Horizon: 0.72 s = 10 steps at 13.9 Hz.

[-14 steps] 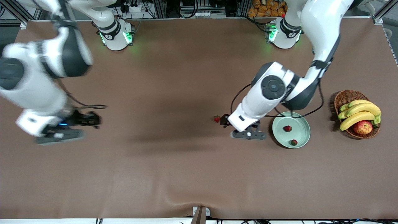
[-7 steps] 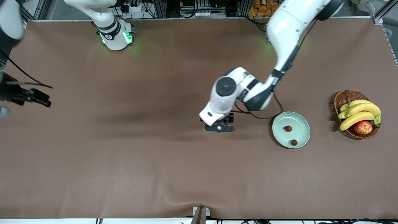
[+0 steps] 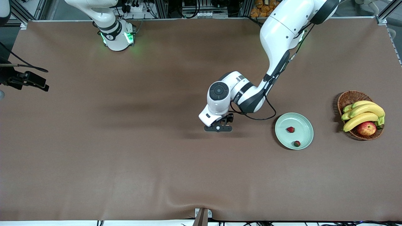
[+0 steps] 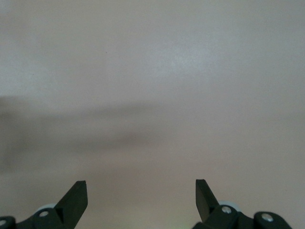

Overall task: Collect all strawberries into plate
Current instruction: 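Hold the strawberry in the left gripper while the right gripper withdraws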

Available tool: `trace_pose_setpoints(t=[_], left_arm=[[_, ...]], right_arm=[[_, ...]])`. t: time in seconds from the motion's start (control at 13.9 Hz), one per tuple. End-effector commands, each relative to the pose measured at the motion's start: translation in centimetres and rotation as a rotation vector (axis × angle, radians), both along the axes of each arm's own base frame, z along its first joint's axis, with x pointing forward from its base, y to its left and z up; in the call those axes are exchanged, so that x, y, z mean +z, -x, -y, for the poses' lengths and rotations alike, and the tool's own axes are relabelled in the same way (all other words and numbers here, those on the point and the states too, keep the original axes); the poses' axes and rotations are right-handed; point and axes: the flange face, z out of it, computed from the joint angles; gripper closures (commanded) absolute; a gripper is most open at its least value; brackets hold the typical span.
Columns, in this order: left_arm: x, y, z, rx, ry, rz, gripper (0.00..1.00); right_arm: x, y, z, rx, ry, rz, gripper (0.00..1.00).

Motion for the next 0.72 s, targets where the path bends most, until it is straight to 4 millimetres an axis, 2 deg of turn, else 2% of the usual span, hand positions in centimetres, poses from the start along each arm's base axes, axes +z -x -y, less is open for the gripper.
trace_pose_setpoints(t=[0.0,0.29,0.43,0.5,0.65], left_arm=[[-0.8,0.5,-0.3,0.009,-0.023,-0.012,0.28],[-2.5,1.5,0.2,0.056,-0.036,-0.031,0.3],[-3.0,1.5,0.1,0.057,-0.039,-0.036,0.37],[-3.2,1.6,0.1,0.056,-0.039,-0.038,0.43],[-3.2,1.4,0.1,0.061,-0.037,-0.039,0.71]], right_arm=[[0.2,1.1,-0.7,0.018,-0.03,-0.005,0.0],[1.6,2.2,-0.6,0.084,-0.051,-0.008,0.0],[1.8,2.4,-0.3,0.095,-0.052,-0.012,0.0],[2.1,2.4,-0.3,0.097,-0.051,-0.01,0.0],[2.1,2.3,-0.1,0.095,-0.044,-0.006,0.0]])
